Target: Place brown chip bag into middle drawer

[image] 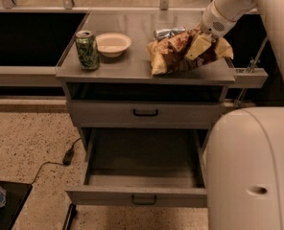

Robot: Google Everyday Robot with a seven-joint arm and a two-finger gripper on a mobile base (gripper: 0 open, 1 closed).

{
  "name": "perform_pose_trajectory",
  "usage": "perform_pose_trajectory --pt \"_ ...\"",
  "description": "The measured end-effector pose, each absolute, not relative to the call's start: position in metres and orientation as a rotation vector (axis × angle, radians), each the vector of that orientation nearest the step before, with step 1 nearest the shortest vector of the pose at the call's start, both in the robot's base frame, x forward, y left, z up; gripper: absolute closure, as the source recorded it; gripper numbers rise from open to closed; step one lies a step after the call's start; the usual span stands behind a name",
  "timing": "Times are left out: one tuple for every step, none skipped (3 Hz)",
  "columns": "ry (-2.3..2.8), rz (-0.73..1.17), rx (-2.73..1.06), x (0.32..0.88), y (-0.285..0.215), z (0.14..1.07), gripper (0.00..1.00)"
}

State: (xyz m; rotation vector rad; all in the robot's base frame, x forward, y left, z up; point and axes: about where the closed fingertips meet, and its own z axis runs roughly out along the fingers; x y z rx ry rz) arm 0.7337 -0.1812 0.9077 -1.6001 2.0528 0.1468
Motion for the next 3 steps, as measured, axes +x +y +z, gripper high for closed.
perform_pose_trajectory --pt "1.921 0.086 -1.606 0.695 -0.187 0.958 1.00" --pt "1.790 0.035 -1.536 0.632 -0.195 1.019 1.00" --pt "1.776 0.009 -1.523 0.587 -0.196 1.038 1.00"
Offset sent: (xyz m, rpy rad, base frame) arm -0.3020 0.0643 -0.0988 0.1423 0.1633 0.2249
